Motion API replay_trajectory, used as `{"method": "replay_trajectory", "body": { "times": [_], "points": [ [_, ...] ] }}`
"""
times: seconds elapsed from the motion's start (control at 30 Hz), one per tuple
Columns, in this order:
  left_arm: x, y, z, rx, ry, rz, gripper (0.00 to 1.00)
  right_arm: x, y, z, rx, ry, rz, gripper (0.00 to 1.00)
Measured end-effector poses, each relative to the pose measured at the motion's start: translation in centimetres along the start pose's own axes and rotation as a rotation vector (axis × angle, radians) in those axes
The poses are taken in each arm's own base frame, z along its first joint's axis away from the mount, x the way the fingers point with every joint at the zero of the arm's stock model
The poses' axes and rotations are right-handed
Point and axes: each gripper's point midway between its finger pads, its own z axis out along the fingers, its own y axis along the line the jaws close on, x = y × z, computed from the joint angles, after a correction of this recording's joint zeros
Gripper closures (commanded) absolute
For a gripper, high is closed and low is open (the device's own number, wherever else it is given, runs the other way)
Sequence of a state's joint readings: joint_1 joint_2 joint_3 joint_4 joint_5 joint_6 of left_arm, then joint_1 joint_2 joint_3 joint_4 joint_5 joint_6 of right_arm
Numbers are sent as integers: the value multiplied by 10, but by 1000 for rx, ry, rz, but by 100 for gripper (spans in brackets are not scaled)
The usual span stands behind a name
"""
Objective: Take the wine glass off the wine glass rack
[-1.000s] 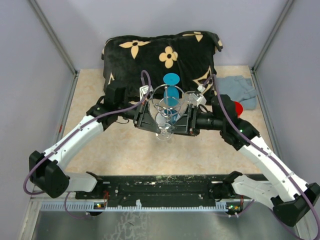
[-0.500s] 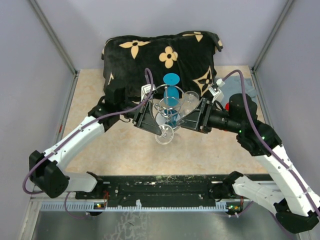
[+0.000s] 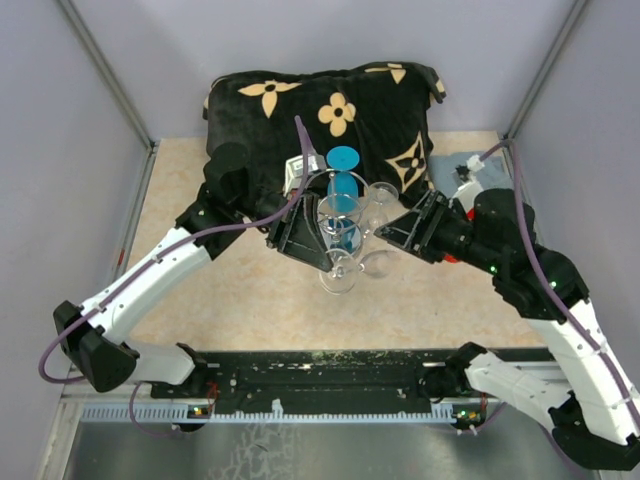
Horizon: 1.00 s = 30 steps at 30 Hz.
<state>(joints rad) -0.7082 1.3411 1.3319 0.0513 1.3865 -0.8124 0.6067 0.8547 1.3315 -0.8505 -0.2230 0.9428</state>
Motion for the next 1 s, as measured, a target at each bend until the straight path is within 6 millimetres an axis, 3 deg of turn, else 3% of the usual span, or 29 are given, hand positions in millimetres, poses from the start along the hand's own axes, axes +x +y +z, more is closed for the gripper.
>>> {"method": "replay_trajectory", "body": {
  "times": [0.23, 0.37, 0.63, 0.87, 1.0],
  "points": [
    [-2, -2, 6, 10, 4, 118, 100, -32, -11, -31, 89, -217, 10, 42],
    [-5, 6, 7, -17, -12, 246, 100, -38, -17, -42, 116, -271, 37, 37],
    [-21, 12, 9, -119, -14, 598, 100, -32, -23, -28, 131, -245, 125, 26],
    [-13, 31, 10, -183, 31, 738, 100, -22, -32, -12, 108, -228, 229, 13],
    [-7, 33, 15, -187, 61, 797, 100, -20, -34, -7, 65, -246, 289, 11]
  ]
}}
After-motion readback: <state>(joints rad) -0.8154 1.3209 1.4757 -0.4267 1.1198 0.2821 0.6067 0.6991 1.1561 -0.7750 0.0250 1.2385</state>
